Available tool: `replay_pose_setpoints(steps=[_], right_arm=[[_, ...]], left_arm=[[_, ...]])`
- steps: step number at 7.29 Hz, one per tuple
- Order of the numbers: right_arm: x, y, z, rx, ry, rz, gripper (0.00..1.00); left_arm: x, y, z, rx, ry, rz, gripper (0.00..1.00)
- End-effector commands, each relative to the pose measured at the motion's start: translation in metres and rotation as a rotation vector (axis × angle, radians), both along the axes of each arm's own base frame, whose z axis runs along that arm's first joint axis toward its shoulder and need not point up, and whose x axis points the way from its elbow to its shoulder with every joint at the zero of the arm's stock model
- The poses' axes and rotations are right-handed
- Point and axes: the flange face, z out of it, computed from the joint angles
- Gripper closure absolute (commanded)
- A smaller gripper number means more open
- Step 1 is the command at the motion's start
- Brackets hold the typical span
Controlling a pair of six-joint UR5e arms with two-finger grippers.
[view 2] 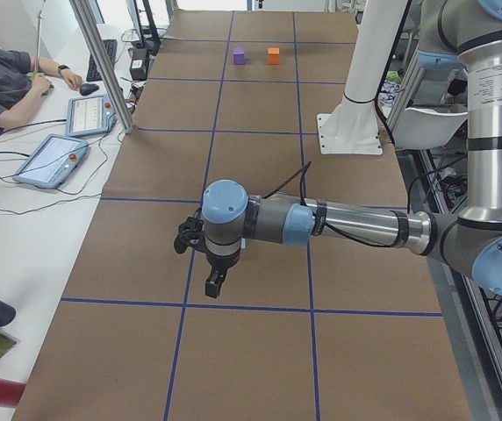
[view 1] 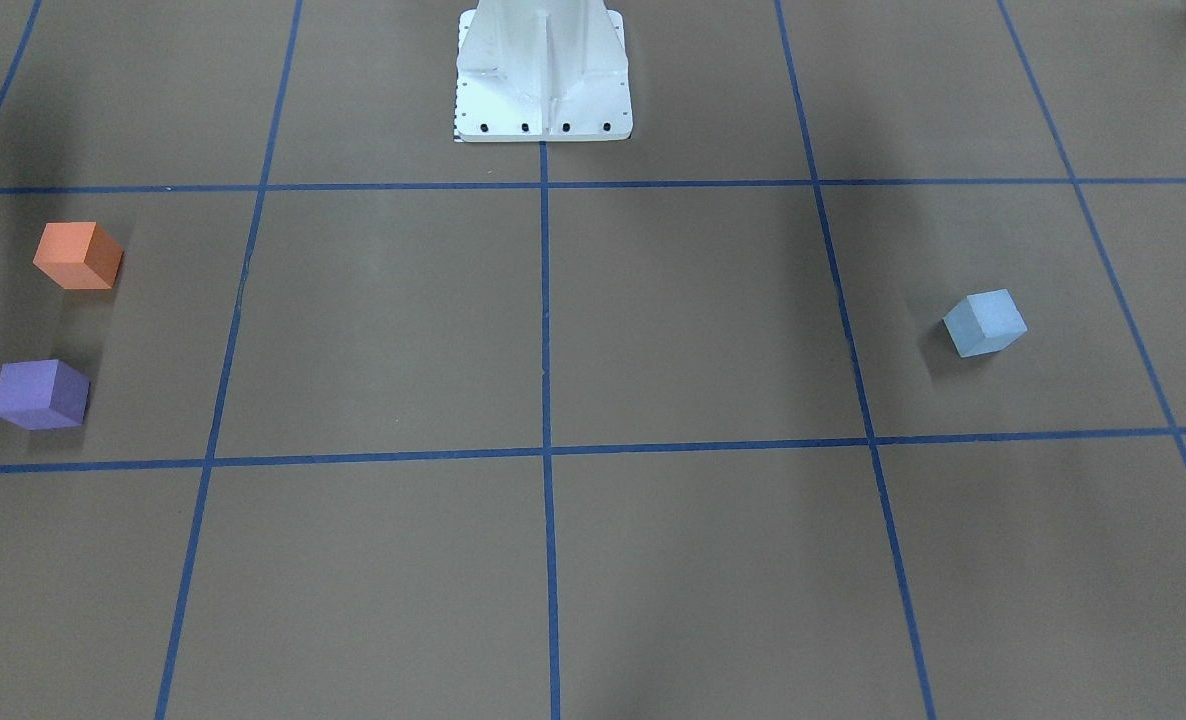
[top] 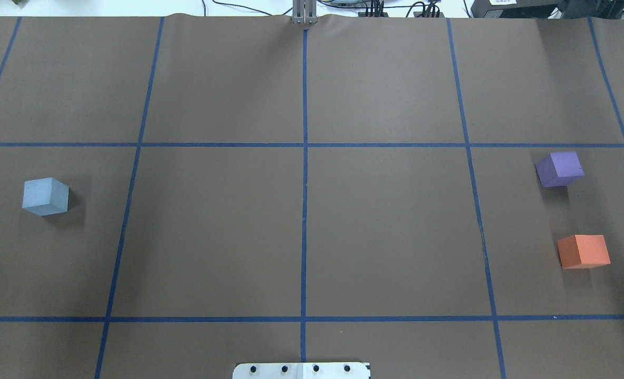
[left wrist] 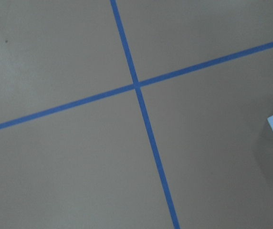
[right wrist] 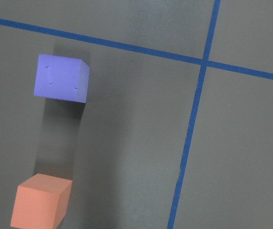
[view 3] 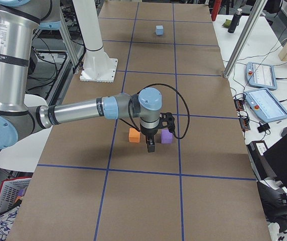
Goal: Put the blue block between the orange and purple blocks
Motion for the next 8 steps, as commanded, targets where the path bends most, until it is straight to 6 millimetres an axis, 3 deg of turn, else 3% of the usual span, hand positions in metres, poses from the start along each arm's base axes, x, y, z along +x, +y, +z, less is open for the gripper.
replay_pose_setpoints(steps=[1,2,3,6,8], right_arm=[[0.0,0.0,-0.001,0.001,0.0,0.0,0.0],[0.0,0.0,-0.001,0.001,0.0,0.0,0.0],[0.0,0.0,-0.001,0.001,-0.002,0.0,0.0],[0.0,0.0,-0.001,0.001,0.0,0.0,0.0],[0.0,0.0,0.0,0.0,0.0,0.0,0.0]], left_arm=[[0.046,-0.017,-0.017,-0.05,0.086,-0.016,0.0],[0.076,-0.02,-0.028,-0.017,0.11,-0.016,0.0],[0.127,-0.018,-0.038,-0.073,0.131,0.007,0.0],[0.2,-0.01,-0.045,-0.184,0.112,-0.103,0.0],[0.275,-0.001,-0.054,-0.207,0.047,-0.139,0.0]])
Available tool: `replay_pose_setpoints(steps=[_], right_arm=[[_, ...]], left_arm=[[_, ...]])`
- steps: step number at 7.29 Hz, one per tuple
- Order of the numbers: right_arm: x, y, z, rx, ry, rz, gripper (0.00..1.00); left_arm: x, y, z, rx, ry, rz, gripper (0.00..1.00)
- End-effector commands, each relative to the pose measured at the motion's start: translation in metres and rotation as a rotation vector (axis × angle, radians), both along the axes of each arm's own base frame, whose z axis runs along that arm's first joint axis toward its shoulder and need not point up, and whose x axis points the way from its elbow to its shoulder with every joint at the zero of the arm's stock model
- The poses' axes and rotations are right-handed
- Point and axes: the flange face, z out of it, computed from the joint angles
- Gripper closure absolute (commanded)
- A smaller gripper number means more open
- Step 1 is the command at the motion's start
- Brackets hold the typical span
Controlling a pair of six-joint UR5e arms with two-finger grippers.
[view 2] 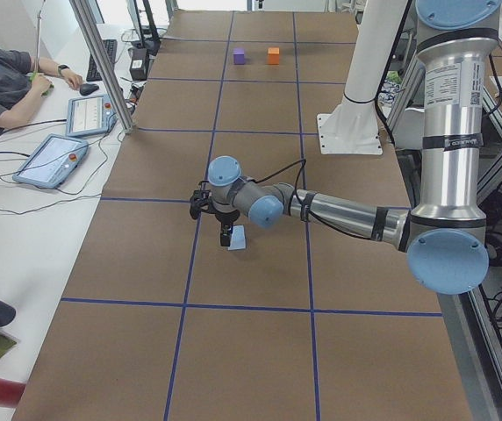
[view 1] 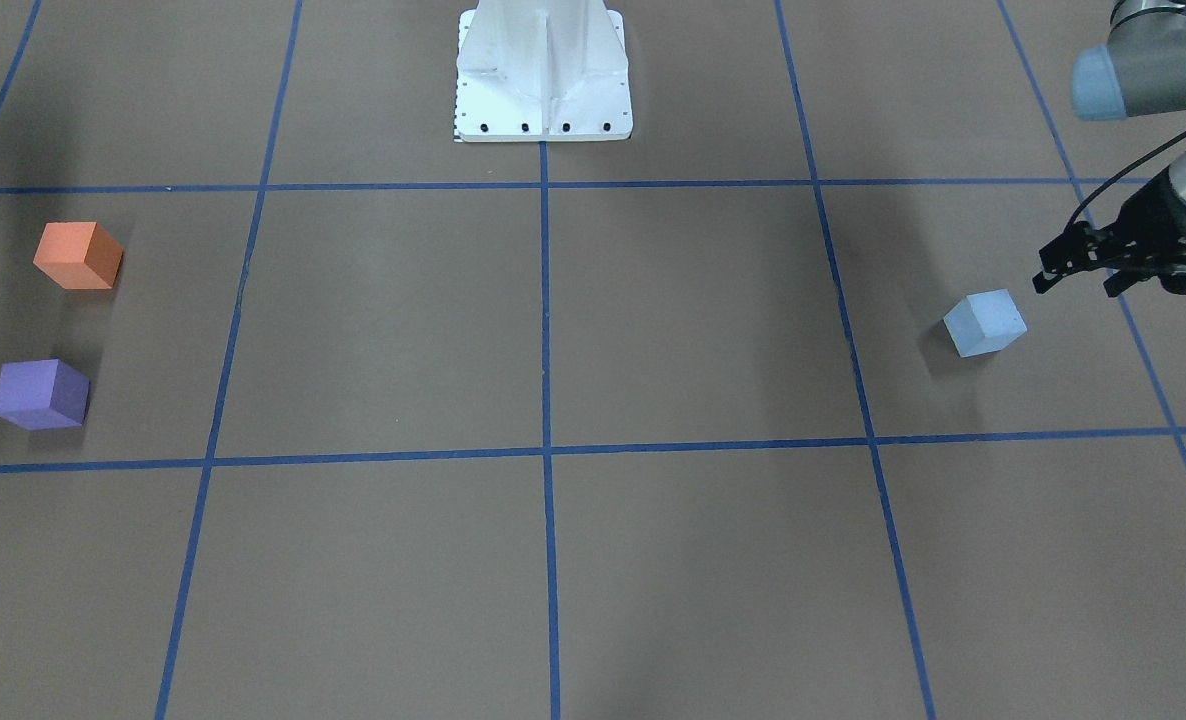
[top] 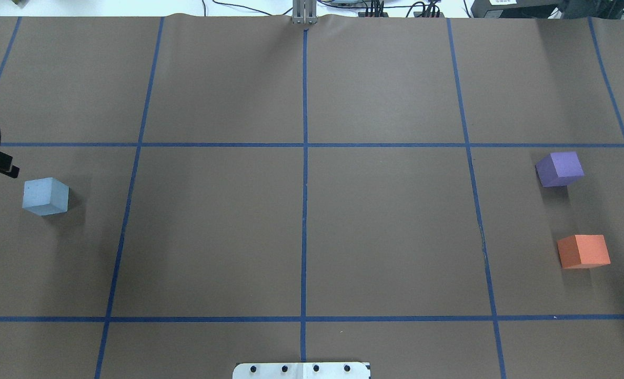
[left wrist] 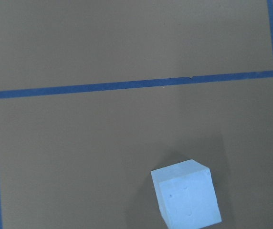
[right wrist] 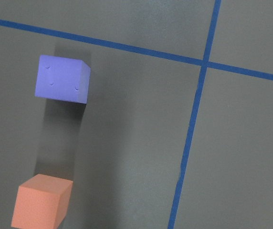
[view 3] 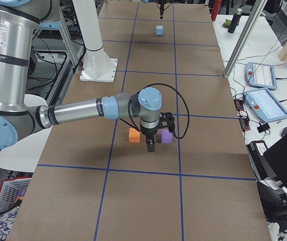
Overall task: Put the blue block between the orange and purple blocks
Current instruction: 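Lower the left gripper onto the light blue cube and grasp it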
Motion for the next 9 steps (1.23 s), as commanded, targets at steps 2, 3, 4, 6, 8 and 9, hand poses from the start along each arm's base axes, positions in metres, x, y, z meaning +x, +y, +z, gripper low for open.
replay_pose_setpoints(steps=[2,3,4,6,8,9], right_arm=[[0.0,0.0,0.001,-0.002,0.002,0.0,0.0],[0.0,0.0,0.0,-0.001,0.0,0.0,0.0],[0.0,0.0,0.0,-0.001,0.0,0.0,0.0],[0.0,0.001,0.001,-0.002,0.002,0.0,0.0],[0.0,0.0,0.0,0.0,0.002,0.0,0.0],[0.0,0.0,0.0,0.0,0.002,0.0,0.0]], left_arm=[[0.063,0.012,-0.005,-0.037,-0.055,-0.035,0.0],[0.065,0.011,0.007,-0.049,-0.076,-0.035,0.0],[0.067,0.009,0.019,-0.052,-0.1,-0.037,0.0],[0.086,0.008,0.03,-0.061,-0.115,-0.01,0.0],[0.103,0.005,0.036,-0.046,-0.118,0.008,0.06],[0.103,0.005,0.035,-0.034,-0.107,0.011,0.46]])
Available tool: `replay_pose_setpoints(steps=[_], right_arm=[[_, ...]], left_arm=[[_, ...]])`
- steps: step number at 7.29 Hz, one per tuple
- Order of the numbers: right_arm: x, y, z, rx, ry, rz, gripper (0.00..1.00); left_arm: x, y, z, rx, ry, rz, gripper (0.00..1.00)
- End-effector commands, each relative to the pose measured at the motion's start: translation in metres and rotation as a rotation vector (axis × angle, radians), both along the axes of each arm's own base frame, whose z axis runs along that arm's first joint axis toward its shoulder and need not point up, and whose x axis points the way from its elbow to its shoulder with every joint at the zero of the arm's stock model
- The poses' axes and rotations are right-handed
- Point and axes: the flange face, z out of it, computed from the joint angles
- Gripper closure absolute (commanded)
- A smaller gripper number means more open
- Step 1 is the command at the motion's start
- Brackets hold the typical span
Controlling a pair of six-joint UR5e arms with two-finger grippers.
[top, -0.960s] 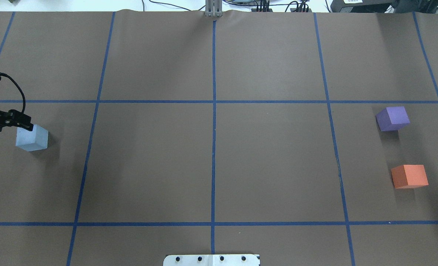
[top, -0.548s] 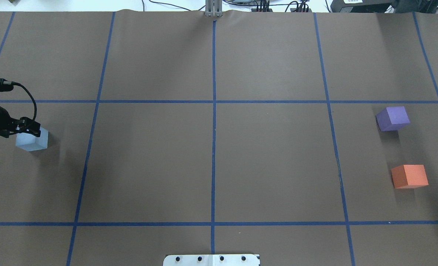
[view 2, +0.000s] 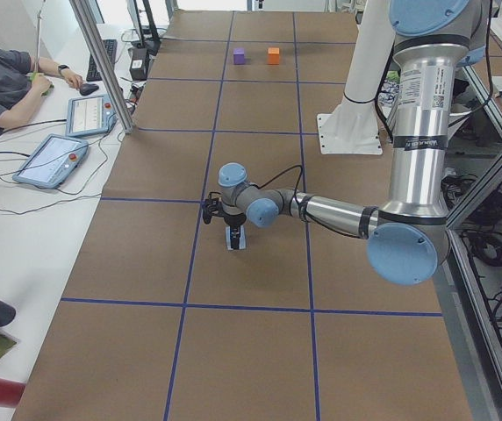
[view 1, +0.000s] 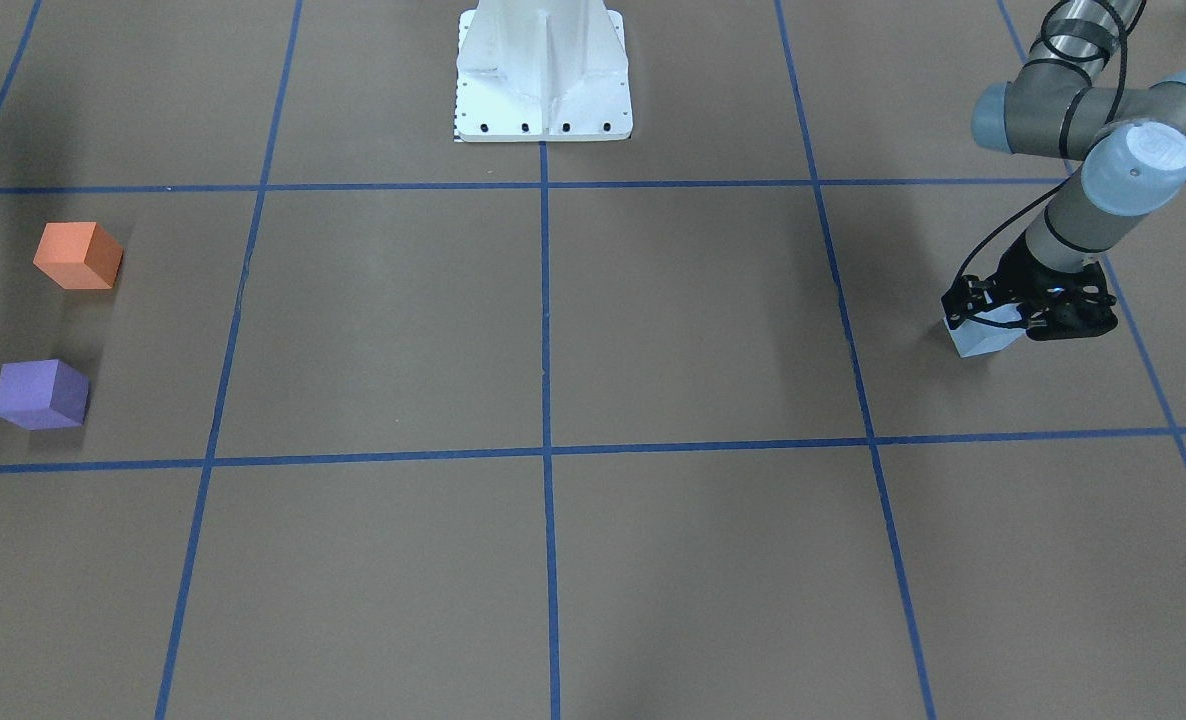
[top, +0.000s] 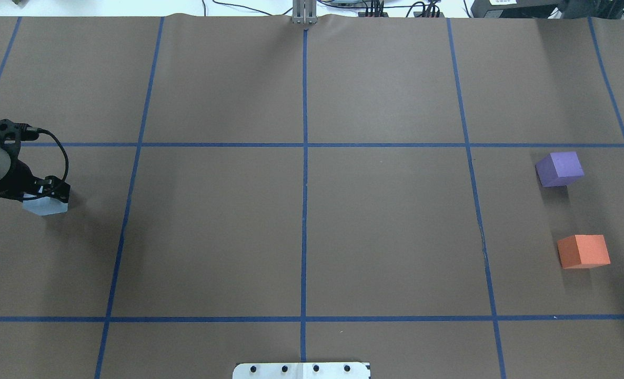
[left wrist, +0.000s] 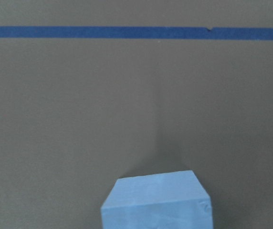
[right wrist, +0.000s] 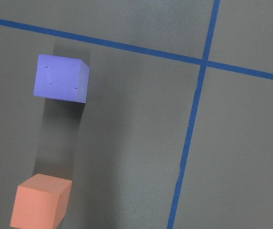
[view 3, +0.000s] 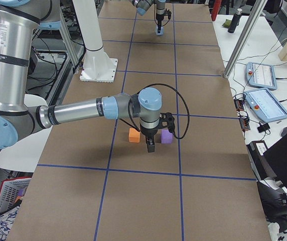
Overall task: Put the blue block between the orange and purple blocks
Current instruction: 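Lower the left gripper onto the light blue cube and grasp it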
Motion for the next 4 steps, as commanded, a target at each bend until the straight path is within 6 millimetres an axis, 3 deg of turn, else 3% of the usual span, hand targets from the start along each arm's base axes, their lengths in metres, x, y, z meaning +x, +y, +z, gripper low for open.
replay_pose_setpoints(steps=[1,2,4], right_arm=[[0.0,0.001,0.001,-0.001,0.0,0.0,0.0],[0.0,0.0,0.0,0.0,-0.001,0.0,0.0],[0.0,0.0,0.0,0.0,-0.001,0.0,0.0]], left_arm=[[0.004,0.0,-0.002,0.011,0.015,0.01,0.88],[0.005,-0.002,-0.014,0.026,0.03,0.011,1.0],[0.019,-0.02,-0.084,0.111,0.101,0.0,1.0]])
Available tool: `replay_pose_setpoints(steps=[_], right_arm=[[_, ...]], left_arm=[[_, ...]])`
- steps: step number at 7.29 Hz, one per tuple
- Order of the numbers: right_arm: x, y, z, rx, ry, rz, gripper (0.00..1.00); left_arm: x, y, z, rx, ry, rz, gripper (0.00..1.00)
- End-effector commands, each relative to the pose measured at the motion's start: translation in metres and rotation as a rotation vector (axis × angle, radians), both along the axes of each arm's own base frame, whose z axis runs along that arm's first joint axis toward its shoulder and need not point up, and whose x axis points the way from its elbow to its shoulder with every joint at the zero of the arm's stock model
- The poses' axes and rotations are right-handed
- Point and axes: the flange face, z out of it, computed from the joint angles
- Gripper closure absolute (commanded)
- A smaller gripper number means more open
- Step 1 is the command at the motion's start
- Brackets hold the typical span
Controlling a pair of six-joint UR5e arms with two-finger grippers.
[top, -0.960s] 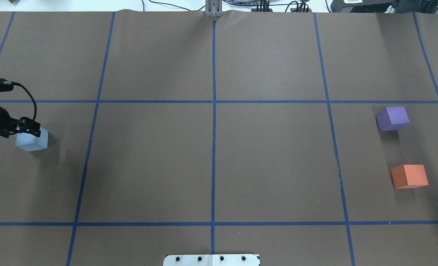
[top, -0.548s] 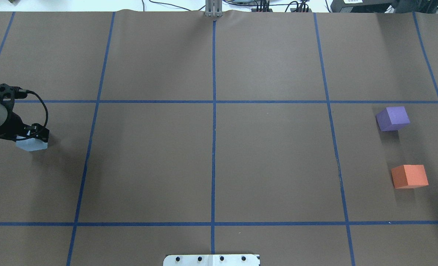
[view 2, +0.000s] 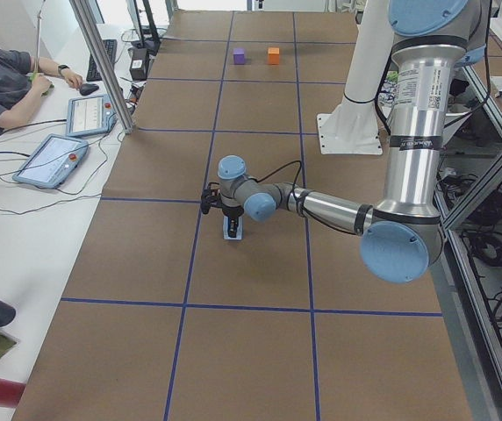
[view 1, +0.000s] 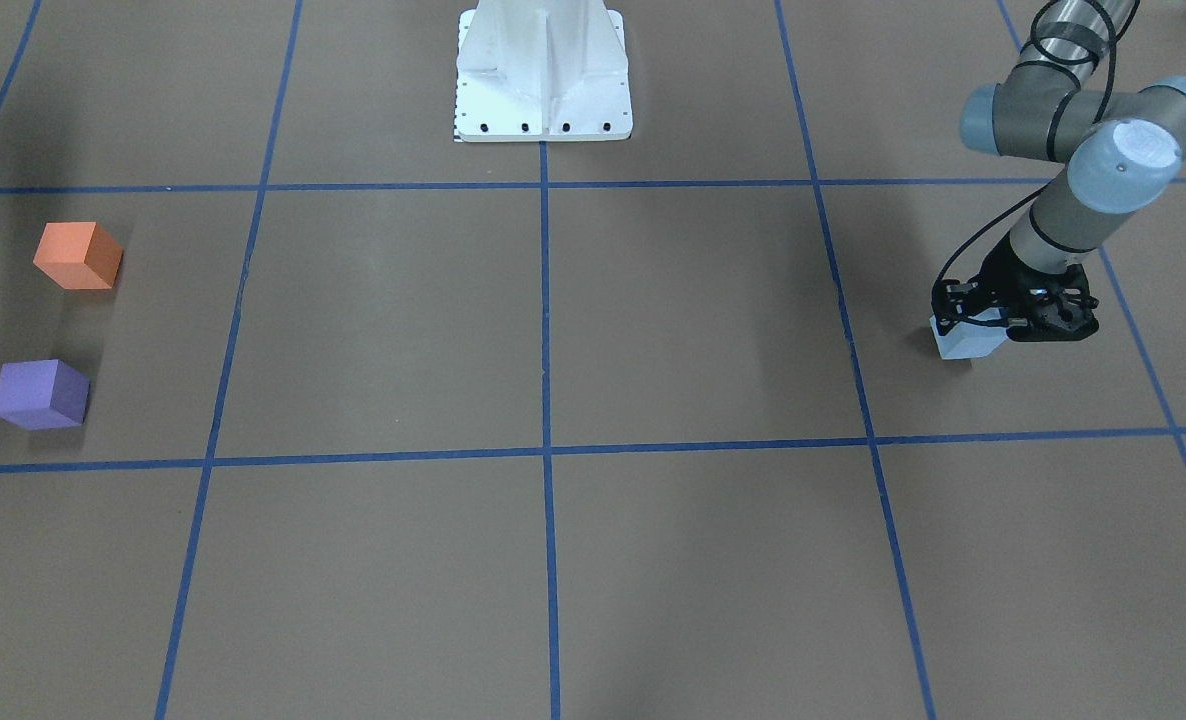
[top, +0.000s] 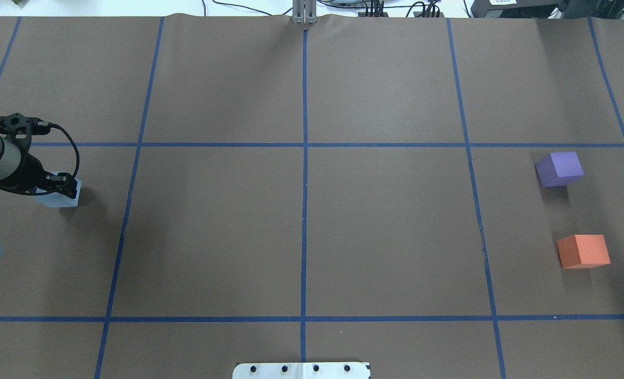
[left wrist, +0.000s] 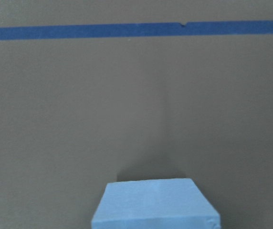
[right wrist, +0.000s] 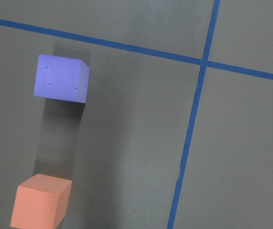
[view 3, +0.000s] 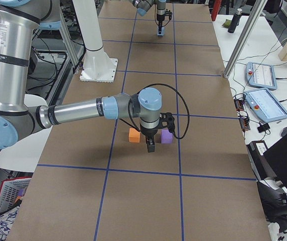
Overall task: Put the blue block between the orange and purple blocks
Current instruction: 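Carry the light blue cube with the left gripper to the table center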
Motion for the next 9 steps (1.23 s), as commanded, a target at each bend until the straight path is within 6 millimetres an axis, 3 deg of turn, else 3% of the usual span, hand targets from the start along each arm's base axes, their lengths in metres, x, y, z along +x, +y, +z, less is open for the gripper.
replay_pose_setpoints(steps=[1,2,3,6,8,9], right_arm=[[0.0,-0.001,-0.001,0.014,-0.003,0.0,0.0],[0.0,-0.002,0.0,0.025,-0.004,0.012,0.0],[-0.002,-0.003,-0.002,0.019,-0.008,0.032,0.0],[-0.002,-0.003,-0.003,0.027,-0.01,0.035,0.0],[-0.004,-0.003,-0.004,0.032,-0.011,0.032,0.0],[-0.004,-0.003,-0.004,0.032,-0.012,0.031,0.0]], left_arm=[[0.022,-0.027,-0.083,0.069,0.062,-0.011,1.0],[0.038,-0.046,-0.134,0.072,0.065,-0.013,0.96],[0.068,-0.05,-0.184,0.083,0.074,0.016,0.96],[0.205,0.002,-0.311,0.025,0.075,0.02,0.95],[0.281,0.001,-0.371,-0.026,0.05,-0.008,0.93],[0.314,-0.002,-0.381,-0.026,0.02,-0.006,0.89]])
